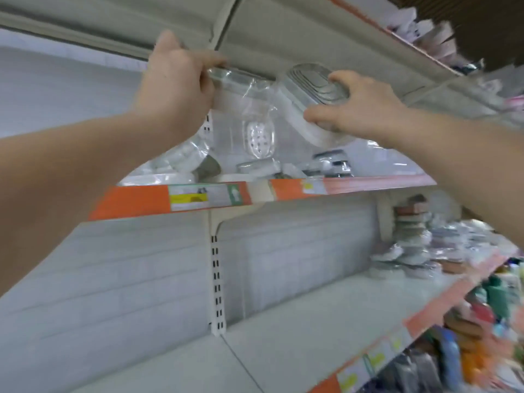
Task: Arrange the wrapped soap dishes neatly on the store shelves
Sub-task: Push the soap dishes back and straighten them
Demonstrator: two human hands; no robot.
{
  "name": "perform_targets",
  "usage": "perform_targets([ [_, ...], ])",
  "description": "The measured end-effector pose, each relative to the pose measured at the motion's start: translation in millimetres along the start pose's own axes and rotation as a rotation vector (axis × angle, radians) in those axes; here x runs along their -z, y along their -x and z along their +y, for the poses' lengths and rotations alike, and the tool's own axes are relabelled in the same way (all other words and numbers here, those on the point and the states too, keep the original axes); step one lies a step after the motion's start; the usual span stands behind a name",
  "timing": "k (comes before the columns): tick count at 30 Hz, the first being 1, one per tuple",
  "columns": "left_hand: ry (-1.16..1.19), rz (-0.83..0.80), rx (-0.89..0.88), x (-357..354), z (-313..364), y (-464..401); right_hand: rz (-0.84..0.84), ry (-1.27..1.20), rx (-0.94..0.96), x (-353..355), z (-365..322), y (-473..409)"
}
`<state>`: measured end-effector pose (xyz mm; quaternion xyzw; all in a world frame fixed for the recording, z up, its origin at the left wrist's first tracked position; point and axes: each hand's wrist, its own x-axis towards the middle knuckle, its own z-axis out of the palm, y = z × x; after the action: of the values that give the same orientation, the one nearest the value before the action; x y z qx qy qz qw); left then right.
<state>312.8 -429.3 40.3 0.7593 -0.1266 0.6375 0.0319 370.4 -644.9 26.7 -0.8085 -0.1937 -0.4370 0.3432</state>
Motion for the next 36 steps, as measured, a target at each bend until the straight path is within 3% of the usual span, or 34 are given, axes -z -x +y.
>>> perform_targets([
  [8,0.218,-0.104,-0.005,-160.3,173.7,25.2,-0.071,0.078,-0.216,73.3,211.6,17.5],
  [14,0.298,-0.206,-0.035,-277.8,236.9,53.6,-0.191,0.138,-0.366,70.6,333.7,25.0],
  [21,0.414,-0.26,-0.281,-384.8,276.6,83.4,-0.229,0.116,-0.558,26.0,450.6,29.1],
  [25,0.468,-0.328,-0.22,-460.5,286.7,109.9,-0.308,0.216,-0.592,-5.1,515.4,17.3],
  [29,0.499,-0.393,0.054,-541.8,301.0,128.7,-0.374,0.323,-0.63,-22.9,578.2,9.7],
  [32,0.474,-0.604,0.295,-590.0,326.6,143.2,-0.405,0.341,-0.662,-34.3,624.2,2.8],
  [36,0.383,-0.885,0.39,-653.6,356.5,181.6,-0.408,0.322,-0.618,-48.0,678.9,-19.3],
])
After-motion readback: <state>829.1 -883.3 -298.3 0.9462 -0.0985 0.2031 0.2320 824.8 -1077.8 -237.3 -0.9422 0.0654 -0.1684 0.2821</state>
